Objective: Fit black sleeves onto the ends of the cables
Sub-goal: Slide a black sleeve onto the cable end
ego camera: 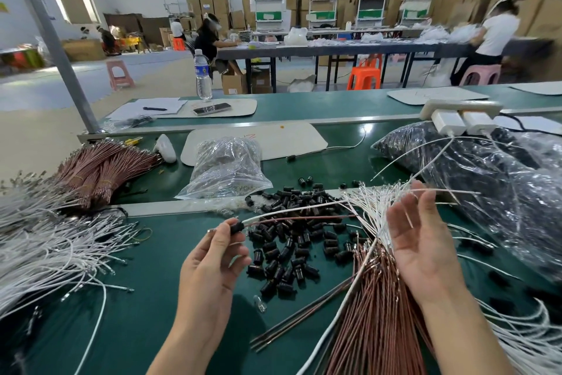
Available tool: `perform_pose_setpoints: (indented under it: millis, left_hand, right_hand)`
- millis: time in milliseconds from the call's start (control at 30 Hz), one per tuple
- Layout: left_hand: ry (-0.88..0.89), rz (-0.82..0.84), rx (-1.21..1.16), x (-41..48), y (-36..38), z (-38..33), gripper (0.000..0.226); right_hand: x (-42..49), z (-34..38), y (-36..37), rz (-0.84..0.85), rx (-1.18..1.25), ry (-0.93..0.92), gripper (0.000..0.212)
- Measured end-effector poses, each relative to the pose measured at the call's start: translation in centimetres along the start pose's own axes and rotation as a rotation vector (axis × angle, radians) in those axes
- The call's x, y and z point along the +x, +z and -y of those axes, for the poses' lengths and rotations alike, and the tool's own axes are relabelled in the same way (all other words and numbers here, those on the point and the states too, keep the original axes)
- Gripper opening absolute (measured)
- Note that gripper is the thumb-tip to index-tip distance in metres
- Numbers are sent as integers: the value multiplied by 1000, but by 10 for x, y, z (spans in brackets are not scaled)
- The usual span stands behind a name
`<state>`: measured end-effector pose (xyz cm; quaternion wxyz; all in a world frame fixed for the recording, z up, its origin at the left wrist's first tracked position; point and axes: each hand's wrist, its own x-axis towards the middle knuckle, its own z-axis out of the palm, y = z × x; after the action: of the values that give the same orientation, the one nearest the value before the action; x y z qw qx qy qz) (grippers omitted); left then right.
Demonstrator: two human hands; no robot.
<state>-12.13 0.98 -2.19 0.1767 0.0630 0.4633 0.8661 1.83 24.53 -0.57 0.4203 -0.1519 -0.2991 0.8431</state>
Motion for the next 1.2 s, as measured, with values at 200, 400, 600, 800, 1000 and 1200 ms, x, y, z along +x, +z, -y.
perform_pose_setpoints:
  millis: [200,400,600,800,1000,1200]
  left_hand:
    - [-83,-74,-124,1,2,-2,17]
    - [-92,59,-42,-3,7,4,21]
    - [-2,235,270,-17,20,22,27]
    - [28,195,270,-13,13,16,25]
    - [16,163,333,-12,15,20,34]
    - [31,197,439,-11,13,23,14]
  right_hand:
    - [-12,-41,20,157,-439,80,55]
    - [-29,-59,33,472,-595,162,51]
    - [-43,-74,42,457,-683,30,17]
    - [-42,-54,39,381,-1042,-489,19]
    - [-36,-59,33,359,-997,-339,17]
    - [-32,-66,36,281,-717,-21,20]
